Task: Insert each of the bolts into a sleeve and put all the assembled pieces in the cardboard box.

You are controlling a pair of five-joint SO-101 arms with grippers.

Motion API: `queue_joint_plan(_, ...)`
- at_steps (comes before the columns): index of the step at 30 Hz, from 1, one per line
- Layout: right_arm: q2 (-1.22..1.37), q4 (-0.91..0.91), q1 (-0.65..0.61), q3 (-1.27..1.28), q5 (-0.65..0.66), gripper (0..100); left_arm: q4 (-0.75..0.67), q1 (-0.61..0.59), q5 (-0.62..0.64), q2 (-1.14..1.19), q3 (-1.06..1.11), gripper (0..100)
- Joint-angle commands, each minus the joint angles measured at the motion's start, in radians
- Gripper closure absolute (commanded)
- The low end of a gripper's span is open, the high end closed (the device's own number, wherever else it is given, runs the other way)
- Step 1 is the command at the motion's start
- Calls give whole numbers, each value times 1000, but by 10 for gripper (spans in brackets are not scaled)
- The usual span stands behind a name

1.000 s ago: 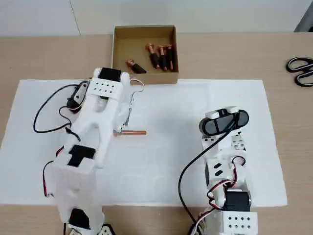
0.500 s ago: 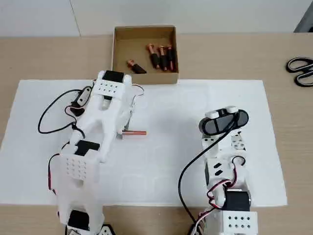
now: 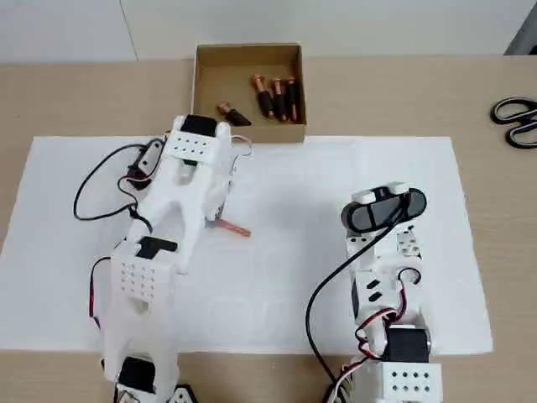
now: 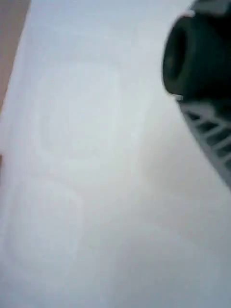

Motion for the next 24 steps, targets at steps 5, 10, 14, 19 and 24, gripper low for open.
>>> queue_joint_plan(5,-18,-8,-2,-18,2,995,26,64,-94,-420,-39,994)
queue_joint_plan(10,-18,-8,-122,-18,6,995,26,68,-390,-546,-39,994)
queue_joint_plan(14,-18,-10,-271,-18,8,995,26,68,-554,-634,-38,994)
queue_joint_plan(19,-18,-84,-323,-17,3,995,26,124,-628,-787,-13,994)
queue_joint_plan(24,-18,-203,-325,-15,3,995,26,213,-643,-1017,148,994)
